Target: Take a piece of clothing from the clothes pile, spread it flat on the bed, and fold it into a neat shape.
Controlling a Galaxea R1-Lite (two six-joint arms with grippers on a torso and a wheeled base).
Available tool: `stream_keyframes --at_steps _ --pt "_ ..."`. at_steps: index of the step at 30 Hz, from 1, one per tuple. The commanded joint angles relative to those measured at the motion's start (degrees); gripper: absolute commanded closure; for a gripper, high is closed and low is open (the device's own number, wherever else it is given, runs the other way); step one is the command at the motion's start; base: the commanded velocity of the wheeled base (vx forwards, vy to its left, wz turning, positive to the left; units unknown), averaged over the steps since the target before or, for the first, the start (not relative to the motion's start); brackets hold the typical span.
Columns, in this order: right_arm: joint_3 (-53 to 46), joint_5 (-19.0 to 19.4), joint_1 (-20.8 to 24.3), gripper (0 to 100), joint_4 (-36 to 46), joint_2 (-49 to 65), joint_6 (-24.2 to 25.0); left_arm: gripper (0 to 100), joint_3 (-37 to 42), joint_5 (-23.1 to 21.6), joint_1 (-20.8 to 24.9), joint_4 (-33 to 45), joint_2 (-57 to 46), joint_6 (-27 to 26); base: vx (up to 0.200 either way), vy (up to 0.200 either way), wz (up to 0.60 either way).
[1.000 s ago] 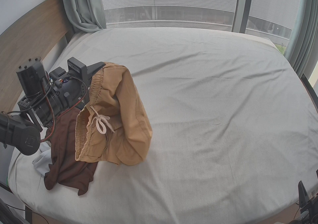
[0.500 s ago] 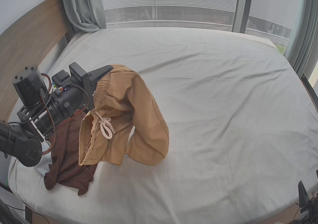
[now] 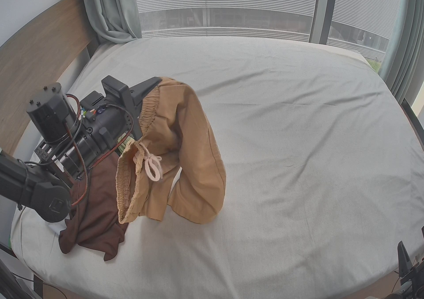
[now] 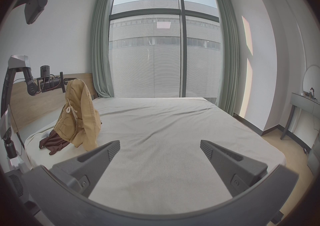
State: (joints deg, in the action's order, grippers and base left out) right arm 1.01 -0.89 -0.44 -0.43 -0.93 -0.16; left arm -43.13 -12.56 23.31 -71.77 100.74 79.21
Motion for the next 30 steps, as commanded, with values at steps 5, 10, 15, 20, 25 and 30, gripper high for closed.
stream_keyframes --at_steps 5,10,15,20,25,30 --pt "-1.0 0.0 0.1 0 0.1 0.9 0.0 100 -3.7 1.1 4.9 -0.5 2.6 4.8 0.0 0.0 0.0" --pt "-1.0 0.0 0.1 0 0.1 0.9 0.0 100 -5.4 0.8 7.5 -0.5 2.4 7.9 0.0 0.0 0.0" --pt "-1.0 0.0 0.1 0 0.0 0.9 0.0 100 -7.0 -2.3 9.7 -0.5 2.4 14.7 0.0 0.0 0.0" --pt "-1.0 0.0 0.1 0 0.0 0.9 0.0 100 -7.3 -3.4 11.2 -0.7 3.3 14.9 0.0 0.0 0.0" --pt "-1.0 0.0 0.1 0 0.1 0.9 0.0 100 -8.6 -3.4 13.5 -0.3 4.4 15.0 0.0 0.0 0.0" --pt "-1.0 0.0 0.1 0 0.1 0.9 0.0 100 -10.5 -3.4 15.7 -0.1 6.1 15.0 0.0 0.0 0.0"
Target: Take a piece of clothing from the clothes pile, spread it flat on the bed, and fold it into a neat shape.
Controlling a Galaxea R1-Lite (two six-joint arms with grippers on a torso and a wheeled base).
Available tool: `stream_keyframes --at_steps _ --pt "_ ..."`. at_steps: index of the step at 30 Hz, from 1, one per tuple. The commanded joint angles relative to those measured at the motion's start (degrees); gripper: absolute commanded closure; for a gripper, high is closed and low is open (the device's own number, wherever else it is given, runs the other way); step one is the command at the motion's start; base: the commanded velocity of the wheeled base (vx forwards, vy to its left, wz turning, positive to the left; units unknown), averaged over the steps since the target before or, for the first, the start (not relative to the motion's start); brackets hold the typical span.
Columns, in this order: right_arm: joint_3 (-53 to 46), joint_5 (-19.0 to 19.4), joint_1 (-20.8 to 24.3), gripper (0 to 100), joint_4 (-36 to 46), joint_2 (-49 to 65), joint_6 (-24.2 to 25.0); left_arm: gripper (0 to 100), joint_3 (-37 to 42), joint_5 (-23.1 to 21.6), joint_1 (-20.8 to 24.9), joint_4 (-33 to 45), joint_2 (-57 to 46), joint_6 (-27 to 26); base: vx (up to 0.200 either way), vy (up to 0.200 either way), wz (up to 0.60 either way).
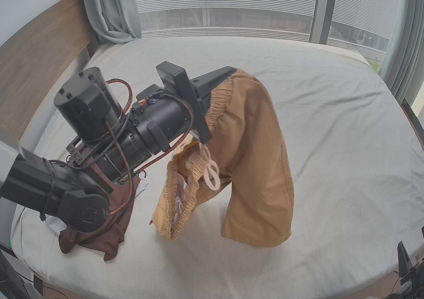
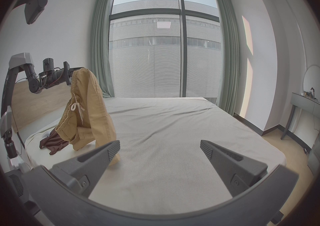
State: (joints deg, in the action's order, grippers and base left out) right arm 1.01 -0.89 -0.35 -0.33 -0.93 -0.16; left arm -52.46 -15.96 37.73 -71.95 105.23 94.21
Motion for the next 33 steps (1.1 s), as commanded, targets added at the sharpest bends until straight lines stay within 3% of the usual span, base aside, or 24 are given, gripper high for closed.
stream_keyframes --at_steps 1,13,23,33 --pt "-1.0 0.0 0.0 0 -0.1 0.9 0.0 100 -1.4 0.0 1.5 0.1 1.9 0.0 0.0 0.0 0.0" --pt "-1.0 0.0 0.0 0 0.0 0.9 0.0 100 -3.6 -0.5 5.3 0.8 5.1 0.3 0.0 0.0 0.0" --pt "-1.0 0.0 0.0 0 0.0 0.9 0.0 100 -7.6 -2.8 7.0 0.3 5.7 6.2 0.0 0.0 0.0" --pt "-1.0 0.0 0.0 0 0.0 0.9 -0.1 100 -10.2 -2.8 10.3 -0.9 8.9 6.7 0.0 0.0 0.0"
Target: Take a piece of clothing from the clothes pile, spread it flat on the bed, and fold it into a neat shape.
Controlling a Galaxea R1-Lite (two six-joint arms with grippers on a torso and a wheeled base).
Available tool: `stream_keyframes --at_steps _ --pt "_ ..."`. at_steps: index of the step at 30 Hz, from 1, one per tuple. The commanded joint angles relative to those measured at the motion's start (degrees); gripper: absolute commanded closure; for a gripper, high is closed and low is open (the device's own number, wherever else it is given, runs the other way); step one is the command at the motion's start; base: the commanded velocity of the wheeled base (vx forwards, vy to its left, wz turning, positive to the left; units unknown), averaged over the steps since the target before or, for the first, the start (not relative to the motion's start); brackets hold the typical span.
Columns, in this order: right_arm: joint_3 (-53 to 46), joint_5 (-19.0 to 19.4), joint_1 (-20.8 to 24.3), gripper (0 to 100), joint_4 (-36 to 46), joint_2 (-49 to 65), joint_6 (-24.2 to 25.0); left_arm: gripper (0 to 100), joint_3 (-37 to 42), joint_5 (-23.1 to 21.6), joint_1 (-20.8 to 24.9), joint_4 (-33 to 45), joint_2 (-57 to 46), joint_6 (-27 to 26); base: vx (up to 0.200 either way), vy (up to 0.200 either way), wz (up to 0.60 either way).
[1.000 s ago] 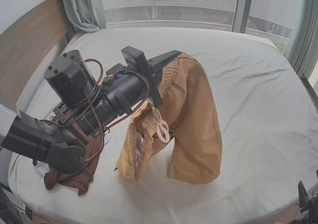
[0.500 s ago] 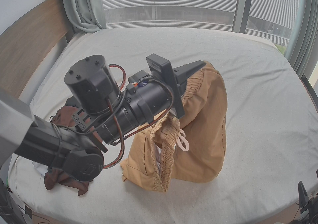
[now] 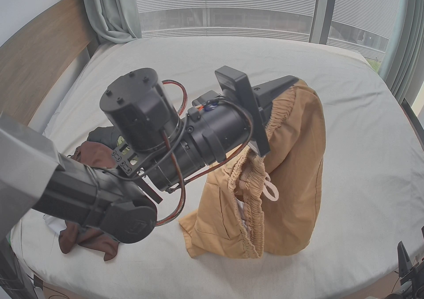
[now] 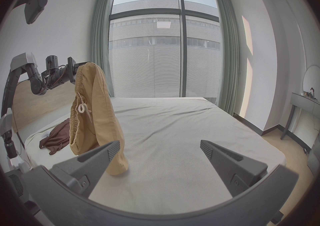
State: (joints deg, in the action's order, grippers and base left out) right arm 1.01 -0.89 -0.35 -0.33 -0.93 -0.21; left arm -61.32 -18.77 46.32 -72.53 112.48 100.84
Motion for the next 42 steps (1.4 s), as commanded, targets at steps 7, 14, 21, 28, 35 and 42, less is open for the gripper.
stream_keyframes --at_steps 7,14,21,28,35,42 --pt "-1.0 0.0 0.0 0 0.0 0.9 0.0 100 -2.1 0.1 3.3 -3.6 1.1 2.3 0.0 0.0 0.0" --pt "-1.0 0.0 0.0 0 0.0 0.9 -0.1 100 -2.1 0.2 3.5 -6.9 -0.1 5.8 0.0 0.0 0.0" --pt "-1.0 0.0 0.0 0 0.0 0.9 0.0 100 -1.2 0.8 0.3 -7.1 2.3 5.4 0.0 0.0 0.0" --pt "-1.0 0.0 0.0 0 -0.1 0.9 -0.1 100 7.1 0.6 -5.9 -12.7 1.4 1.3 0.0 0.0 0.0" --pt "-1.0 0.0 0.0 0 0.0 0.9 0.0 100 15.3 0.2 -7.9 -16.1 -2.4 -3.7 0.0 0.0 0.0" --pt "-1.0 0.0 0.0 0 0.0 0.9 0.0 100 21.5 -1.2 -13.2 -16.1 -6.9 -5.7 0.0 0.0 0.0"
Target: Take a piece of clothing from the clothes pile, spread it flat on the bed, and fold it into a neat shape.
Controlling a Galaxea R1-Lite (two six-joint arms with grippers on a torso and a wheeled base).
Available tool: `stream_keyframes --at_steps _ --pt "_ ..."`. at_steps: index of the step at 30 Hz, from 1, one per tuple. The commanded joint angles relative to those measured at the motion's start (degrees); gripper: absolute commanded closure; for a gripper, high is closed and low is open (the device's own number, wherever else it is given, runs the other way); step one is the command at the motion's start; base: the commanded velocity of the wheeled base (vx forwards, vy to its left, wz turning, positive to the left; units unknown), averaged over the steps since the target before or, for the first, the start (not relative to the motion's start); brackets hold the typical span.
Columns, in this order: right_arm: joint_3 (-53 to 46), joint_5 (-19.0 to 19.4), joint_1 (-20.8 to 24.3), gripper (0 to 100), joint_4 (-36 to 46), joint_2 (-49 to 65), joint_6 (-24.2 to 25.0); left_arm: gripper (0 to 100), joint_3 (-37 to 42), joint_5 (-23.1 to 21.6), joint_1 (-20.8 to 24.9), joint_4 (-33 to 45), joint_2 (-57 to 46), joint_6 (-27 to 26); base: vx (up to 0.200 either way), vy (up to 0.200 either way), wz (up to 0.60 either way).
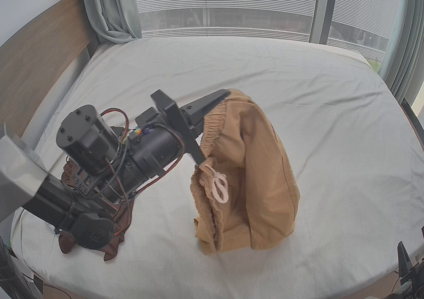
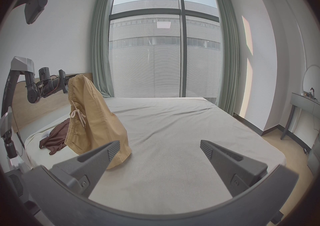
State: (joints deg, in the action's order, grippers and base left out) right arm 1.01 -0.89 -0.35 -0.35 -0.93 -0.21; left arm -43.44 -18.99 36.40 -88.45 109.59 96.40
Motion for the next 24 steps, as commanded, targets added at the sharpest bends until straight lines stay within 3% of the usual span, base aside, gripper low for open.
stream_keyframes --at_steps 1,8,13,24 --pt "-1.0 0.0 0.0 0 0.0 0.9 0.0 100 4.2 -1.5 -4.2 -0.3 -4.9 -1.5 0.0 0.0 0.0" --pt "-1.0 0.0 0.0 0 -0.1 0.9 -0.1 100 8.3 -2.9 -7.7 -0.2 -7.8 -4.5 0.0 0.0 0.0" --pt "-1.0 0.0 0.0 0 -0.1 0.9 -0.1 100 12.6 -3.2 -9.4 -0.2 -6.6 -14.7 0.0 0.0 0.0" --pt "-1.0 0.0 0.0 0 0.0 0.9 -0.1 100 18.5 -3.1 -10.3 -0.3 -1.2 -25.8 0.0 0.0 0.0"
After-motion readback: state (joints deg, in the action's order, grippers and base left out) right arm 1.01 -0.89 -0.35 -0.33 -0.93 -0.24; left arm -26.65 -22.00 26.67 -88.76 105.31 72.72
